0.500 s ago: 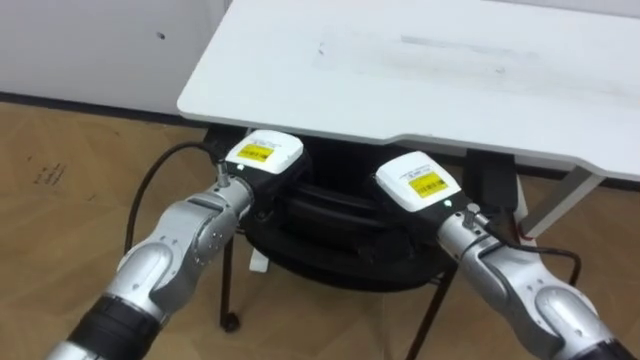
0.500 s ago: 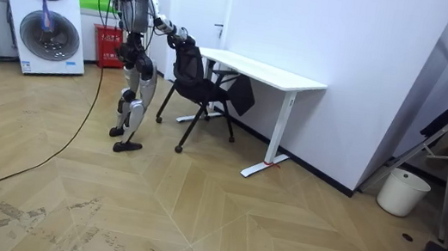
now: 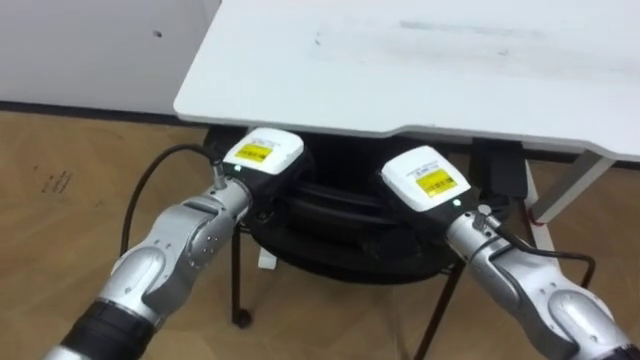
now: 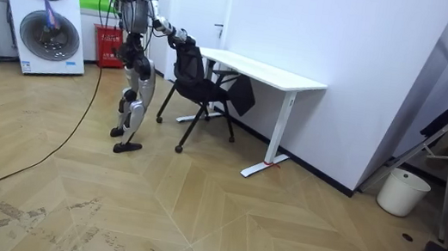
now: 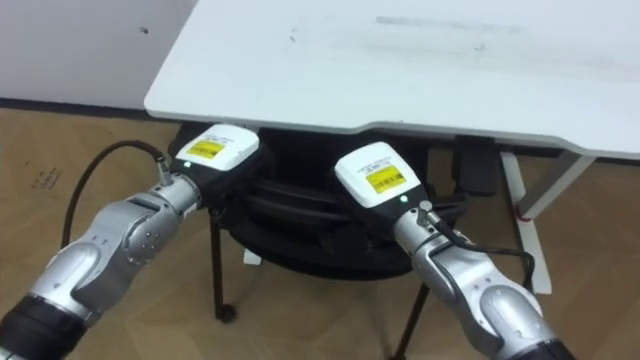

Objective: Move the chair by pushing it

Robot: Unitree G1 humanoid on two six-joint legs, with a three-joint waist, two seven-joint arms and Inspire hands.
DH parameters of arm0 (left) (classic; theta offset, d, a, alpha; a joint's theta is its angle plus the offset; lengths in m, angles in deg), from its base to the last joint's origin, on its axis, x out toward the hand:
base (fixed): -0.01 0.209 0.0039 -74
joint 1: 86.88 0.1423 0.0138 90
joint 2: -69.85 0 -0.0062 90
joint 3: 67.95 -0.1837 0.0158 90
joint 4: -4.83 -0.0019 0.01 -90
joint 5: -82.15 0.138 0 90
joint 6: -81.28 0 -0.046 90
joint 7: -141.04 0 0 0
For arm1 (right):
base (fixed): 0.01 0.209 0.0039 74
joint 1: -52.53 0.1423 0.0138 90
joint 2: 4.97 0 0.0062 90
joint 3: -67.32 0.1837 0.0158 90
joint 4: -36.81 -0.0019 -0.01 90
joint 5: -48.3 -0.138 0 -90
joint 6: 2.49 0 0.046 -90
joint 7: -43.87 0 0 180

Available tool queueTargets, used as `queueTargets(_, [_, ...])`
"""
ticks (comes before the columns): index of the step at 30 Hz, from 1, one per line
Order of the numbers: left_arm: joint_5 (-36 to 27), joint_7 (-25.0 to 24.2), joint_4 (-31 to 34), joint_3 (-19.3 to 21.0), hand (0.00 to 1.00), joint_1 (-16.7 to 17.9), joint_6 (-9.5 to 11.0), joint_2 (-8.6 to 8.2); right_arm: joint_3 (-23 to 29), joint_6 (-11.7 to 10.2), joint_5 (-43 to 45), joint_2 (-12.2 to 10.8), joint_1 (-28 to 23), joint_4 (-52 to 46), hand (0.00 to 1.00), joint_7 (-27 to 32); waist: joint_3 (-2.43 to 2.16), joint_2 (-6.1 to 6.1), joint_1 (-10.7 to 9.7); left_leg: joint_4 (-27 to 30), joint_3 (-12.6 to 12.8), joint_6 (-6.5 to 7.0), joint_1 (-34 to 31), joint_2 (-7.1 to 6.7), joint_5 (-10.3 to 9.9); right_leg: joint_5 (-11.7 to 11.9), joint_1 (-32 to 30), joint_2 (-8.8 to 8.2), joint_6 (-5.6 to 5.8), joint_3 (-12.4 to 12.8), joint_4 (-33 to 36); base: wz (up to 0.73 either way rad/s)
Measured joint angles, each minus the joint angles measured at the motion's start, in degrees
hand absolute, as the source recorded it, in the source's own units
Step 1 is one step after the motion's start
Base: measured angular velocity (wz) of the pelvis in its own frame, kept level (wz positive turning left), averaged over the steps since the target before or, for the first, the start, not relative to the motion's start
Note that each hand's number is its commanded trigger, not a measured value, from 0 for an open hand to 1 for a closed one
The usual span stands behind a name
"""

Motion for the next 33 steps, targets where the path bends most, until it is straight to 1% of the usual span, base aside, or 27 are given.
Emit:
queueTargets(2, [0.00, -0.32, -0.04, 0.00, 1.00, 0.18, -0.01, 0.01, 0.00, -0.03, 0.26, -0.37, 0.00, 0.31, 1.00, -0.13, 0.01, 0.00, 0.21, -0.38, 0.92, 0.29, 0.98, -0.09, -0.19, -0.17, -0.26, -0.34, 0.31, 1.08, 1.17, -0.31])
queueTargets(3, [-0.10, -0.64, -0.04, 0.05, 1.00, 0.19, 0.14, 0.15, 0.00, -0.03, 0.29, -0.40, -0.02, 0.31, 1.00, -0.30, 0.01, 0.00, 1.19, -0.72, 1.89, 0.49, 1.57, -0.02, -0.35, -0.31, -0.65, -0.59, 0.57, 1.37, 1.60, -0.44])
queueTargets(4, [-0.34, -0.72, -0.02, 0.17, 1.00, 0.18, 0.50, 0.38, 0.00, -0.04, 0.31, -0.39, 0.02, 0.25, 1.00, -0.29, 0.01, 0.02, 1.87, -1.06, 2.29, 0.51, 1.78, 0.00, -0.38, -0.18, -0.85, -0.68, 0.79, 1.70, 1.49, -0.47])
queueTargets(5, [-0.49, -0.72, 0.01, 0.26, 1.00, 0.19, 0.60, 0.36, 0.00, -0.04, 0.31, -0.38, 0.09, 0.22, 1.00, -0.29, 0.02, 0.04, 2.33, -1.21, 3.02, 0.58, 1.91, 0.10, -0.43, -0.14, -0.99, -0.63, 0.86, 2.65, 1.44, -0.49])
queueTargets(6, [-0.55, -0.74, 0.01, 0.28, 1.00, 0.19, 0.57, 0.22, 0.00, -0.01, 0.37, -0.39, 0.14, 0.22, 1.00, -0.41, 0.01, 0.05, 3.43, -1.74, 4.23, 0.61, 2.39, 0.56, -0.45, -0.01, -1.22, -0.54, 1.05, 3.59, 1.18, -0.41])
queueTargets(7, [-0.53, -0.75, 0.02, 0.29, 1.00, 0.18, 0.56, 0.20, 0.00, 0.02, 0.39, -0.39, 0.16, 0.23, 1.00, -0.42, -0.03, 0.12, 3.75, -1.94, 4.70, 0.62, 2.49, 0.81, -0.45, 0.15, -1.23, -0.50, 1.09, 3.77, 0.74, -0.38])
queueTargets(8, [-0.53, -0.71, 0.01, 0.29, 0.91, 0.17, 0.50, 0.22, -0.01, 0.05, 0.38, -0.30, 0.27, 0.22, 1.00, -0.41, -0.08, 0.50, 3.91, -2.12, 5.07, 0.62, 2.41, 0.88, -0.45, 0.64, -1.32, -0.38, 1.23, 3.89, 0.17, -0.23])
queueTargets(9, [-0.64, -0.67, 0.01, 0.29, 0.62, 0.18, 0.46, 0.25, -0.01, 0.05, 0.37, -0.21, 0.37, 0.21, 1.00, -0.40, -0.24, 0.82, 4.04, -2.45, 5.60, 0.62, 2.42, 0.86, -0.45, 0.82, -1.59, -0.35, 1.27, 4.25, -0.42, -0.19])
queueTargets(10, [-0.80, -0.62, 0.01, 0.29, 0.16, 0.18, 0.34, 0.23, -0.03, 0.05, 0.38, -0.09, 0.59, 0.20, 0.64, -0.41, -0.20, 1.31, 3.94, -2.68, 6.19, 0.62, 2.41, 0.81, -0.45, 1.22, -1.69, -0.26, 1.45, 4.43, -0.57, -0.15])
queueTargets(11, [-0.85, -0.60, 0.00, 0.28, 0.00, 0.18, 0.23, 0.21, -0.03, 0.05, 0.38, -0.05, 0.64, 0.18, 0.42, -0.43, -0.24, 1.47, 3.94, -2.95, 6.36, 0.62, 2.45, 0.83, -0.45, 1.34, -1.69, -0.23, 1.42, 4.53, -0.66, -0.09])
queueTargets(12, [-0.95, -0.57, 0.00, 0.29, 0.00, 0.20, 0.06, 0.10, -0.03, 0.06, 0.38, 0.08, 0.68, 0.08, 0.02, -0.45, -0.33, 1.75, 3.94, -3.87, 6.47, 0.65, 2.74, 0.85, -0.43, 1.74, -1.68, -0.09, 1.45, 4.73, -1.45, -0.08])
queueTargets(13, [-1.01, -0.57, 0.01, 0.29, 0.00, 0.20, 0.03, 0.08, -0.03, 0.06, 0.38, 0.13, 0.68, 0.05, 0.00, -0.51, -0.35, 1.83, 4.02, -4.54, 6.48, 0.66, 3.07, 0.86, -0.42, 1.87, -1.67, -0.01, 1.46, 5.03, -1.51, -0.11])
queueTargets(15, [-2.20, -0.83, 0.09, 0.30, 0.00, 0.21, -0.45, 0.10, -0.02, 0.31, 0.38, 0.02, 0.68, -0.07, 0.00, -0.96, -0.37, 1.85, 4.32, -6.26, 6.53, 0.78, 4.24, 0.78, -0.34, 2.04, -1.61, 0.14, 1.61, 5.85, -1.92, -0.15])
queueTargets(18, [-3.38, -2.54, 0.91, 0.87, 0.00, 0.26, -1.42, 0.02, -0.02, 1.67, 0.23, -0.27, 0.67, -1.06, 0.00, -2.58, -0.75, 2.40, 4.11, -6.52, 6.51, 0.94, 4.40, 0.99, -0.25, 3.39, -0.69, 0.48, 1.74, 5.88, -3.83, -0.09])
queueTargets(20, [-4.76, -3.60, 1.50, 1.55, 0.00, 0.27, -1.99, -0.22, 0.07, 2.74, -1.23, -0.34, 0.66, -1.54, 0.00, -3.07, -0.80, 2.49, 3.71, -6.62, 6.44, 1.05, 4.41, 1.01, -0.18, 3.93, -0.34, 0.52, 1.84, 5.92, -4.73, -0.02])
queueTargets(21, [-5.46, -4.11, 1.82, 2.48, 0.00, 0.51, -2.03, -0.55, 0.15, 3.55, -2.03, -0.37, 0.66, -2.03, 0.00, -3.57, -0.80, 2.49, 3.28, -6.87, 6.39, 1.19, 4.53, 0.97, -0.09, 4.19, -0.10, 0.52, 1.95, 5.86, -5.16, 0.00])
queueTargets(23, [-5.47, -4.32, 1.85, 2.99, 0.00, 0.52, -2.13, -0.67, 0.28, 4.43, -3.82, -0.41, 0.67, -2.15, 0.00, -4.16, -0.80, 2.47, 3.08, -7.10, 6.38, 1.24, 4.88, 0.90, -0.06, 4.46, 0.30, 0.52, 2.02, 5.90, -5.57, 0.00])
queueTargets(25, [-5.44, -4.51, 1.85, 4.13, 0.00, 0.52, -2.18, -1.32, 0.28, 5.91, -4.17, -0.62, 0.65, -2.14, 0.00, -4.57, -0.80, 2.48, 2.83, -7.19, 6.22, 1.25, 5.52, 0.73, -0.06, 4.57, 1.17, 0.49, 2.15, 5.80, -5.97, 0.00])
queueTargets(27, [-5.45, -4.51, 1.92, 4.86, 0.00, 0.52, -2.32, -1.91, 0.35, 6.40, -4.33, -0.62, 0.65, -2.14, 0.00, -4.59, -0.80, 2.46, 2.95, -7.51, 6.26, 1.34, 6.00, 0.76, 0.00, 4.76, 1.71, 0.46, 2.16, 5.80, -6.42, 0.00])
queueTargets(29, [-5.42, -4.51, 2.27, 4.86, 0.00, 0.56, -2.43, -1.90, 0.36, 6.88, -4.62, -0.63, 0.65, -2.16, 0.00, -4.59, -0.80, 2.45, 3.05, -8.18, 6.33, 1.52, 6.53, 0.75, 0.11, 4.77, 1.93, 0.43, 2.15, 5.78, -6.45, 0.00])
queueTargets(31, [-5.40, -4.58, 4.05, 4.88, 0.00, 0.56, -2.71, -1.90, 0.40, 7.37, -4.61, -0.65, 0.65, -2.16, 0.00, -4.59, -0.80, 2.45, 3.14, -8.19, 6.37, 1.55, 6.56, 0.75, 0.14, 4.77, 1.90, 0.43, 2.15, 5.75, -6.44, 0.00])
queueTargets(33, [-5.38, -4.86, 5.06, 4.86, 0.00, 0.63, -2.79, -1.85, 0.51, 7.44, -4.64, -0.68, 0.65, -2.16, 0.00, -4.59, -0.79, 2.44, 3.21, -8.23, 6.35, 1.57, 6.62, 0.74, 0.16, 4.77, 1.92, 0.42, 2.15, 5.76, -6.43, 0.00])
